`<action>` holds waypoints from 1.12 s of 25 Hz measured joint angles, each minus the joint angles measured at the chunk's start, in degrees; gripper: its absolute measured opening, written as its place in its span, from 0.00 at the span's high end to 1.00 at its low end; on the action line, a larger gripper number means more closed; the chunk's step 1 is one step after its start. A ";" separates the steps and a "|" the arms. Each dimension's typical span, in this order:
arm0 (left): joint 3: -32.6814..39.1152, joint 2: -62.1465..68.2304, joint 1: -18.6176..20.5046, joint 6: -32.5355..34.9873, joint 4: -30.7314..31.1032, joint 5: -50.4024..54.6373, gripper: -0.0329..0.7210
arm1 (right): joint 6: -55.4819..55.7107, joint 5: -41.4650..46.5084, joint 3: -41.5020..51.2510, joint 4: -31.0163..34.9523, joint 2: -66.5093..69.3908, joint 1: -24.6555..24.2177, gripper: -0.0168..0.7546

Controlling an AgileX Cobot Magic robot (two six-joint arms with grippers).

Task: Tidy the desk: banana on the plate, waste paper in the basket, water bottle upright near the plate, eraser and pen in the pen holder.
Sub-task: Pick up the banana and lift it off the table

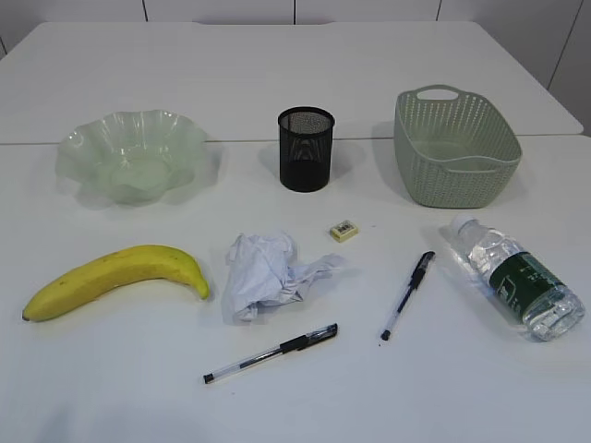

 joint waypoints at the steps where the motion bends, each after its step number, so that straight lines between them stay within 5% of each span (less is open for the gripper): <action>1: 0.00 0.67 -0.09 0.00 0.00 -0.31 0.31 | 0.00 0.00 0.00 0.00 0.00 0.00 0.26; 11: -1.34 8.73 -0.25 0.04 0.34 -0.58 0.31 | 0.00 0.00 -0.87 0.91 0.00 0.00 0.26; 28: -15.28 37.47 -4.91 3.69 0.34 2.50 0.31 | 0.00 -0.88 -6.88 1.77 6.17 0.00 0.26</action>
